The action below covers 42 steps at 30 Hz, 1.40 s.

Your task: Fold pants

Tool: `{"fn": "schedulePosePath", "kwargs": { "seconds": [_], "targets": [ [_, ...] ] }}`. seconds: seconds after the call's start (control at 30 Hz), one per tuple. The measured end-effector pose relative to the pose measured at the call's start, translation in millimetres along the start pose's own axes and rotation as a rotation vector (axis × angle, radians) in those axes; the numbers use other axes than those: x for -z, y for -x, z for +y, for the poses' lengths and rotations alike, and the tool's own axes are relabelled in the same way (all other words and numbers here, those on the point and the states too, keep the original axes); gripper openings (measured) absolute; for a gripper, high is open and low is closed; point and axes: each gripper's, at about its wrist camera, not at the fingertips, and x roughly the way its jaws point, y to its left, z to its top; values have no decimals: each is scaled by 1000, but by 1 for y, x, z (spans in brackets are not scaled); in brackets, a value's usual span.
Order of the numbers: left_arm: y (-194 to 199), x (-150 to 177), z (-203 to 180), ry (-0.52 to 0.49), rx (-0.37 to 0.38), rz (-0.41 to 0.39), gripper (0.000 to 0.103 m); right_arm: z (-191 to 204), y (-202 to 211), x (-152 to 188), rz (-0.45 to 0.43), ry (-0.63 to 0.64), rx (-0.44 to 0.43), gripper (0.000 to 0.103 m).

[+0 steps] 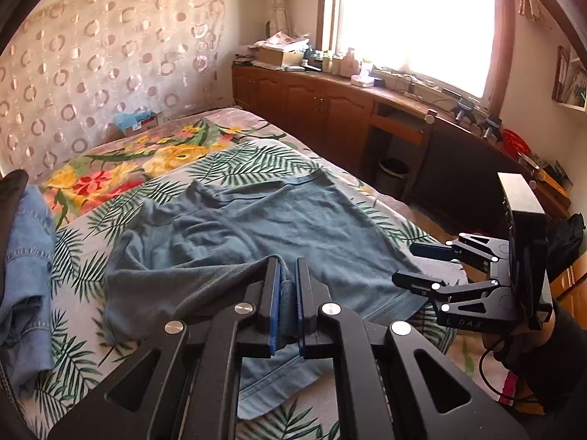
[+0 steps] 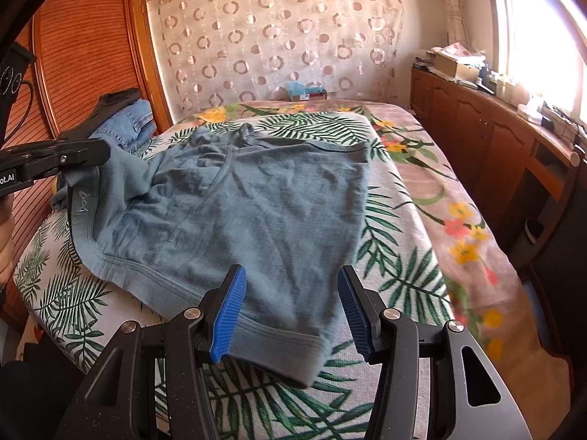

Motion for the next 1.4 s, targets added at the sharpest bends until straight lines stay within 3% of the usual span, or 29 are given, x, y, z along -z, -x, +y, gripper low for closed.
{"fn": "schedulePosePath", "kwargs": {
  "seconds": [0.4, 0.53, 0.7, 0.83, 1.1, 1.17, 1.4],
  "targets": [
    [-9, -20, -36, -28, 63, 3, 8, -10, 4, 5, -18, -42, 19, 54],
    [-6, -19, -39, -20, 44, 6, 9, -6, 5, 5, -22, -41, 23, 54],
    [1, -16, -33, -12, 12, 1, 20, -6, 3, 6, -26, -43, 19, 54],
    [10, -10, -25, -6, -18, -22, 46, -4, 2, 5, -25, -29, 12, 54],
    [3, 17, 0, 17, -81, 29, 48, 8, -5, 4, -28, -10, -19, 54],
    [1, 26, 8, 40, -88, 32, 78, 14, -8, 4, -26, -5, -38, 54],
    [1, 46, 27, 97, -107, 35, 80, 33, -22, 2, -9, 20, -86, 54]
  ]
}}
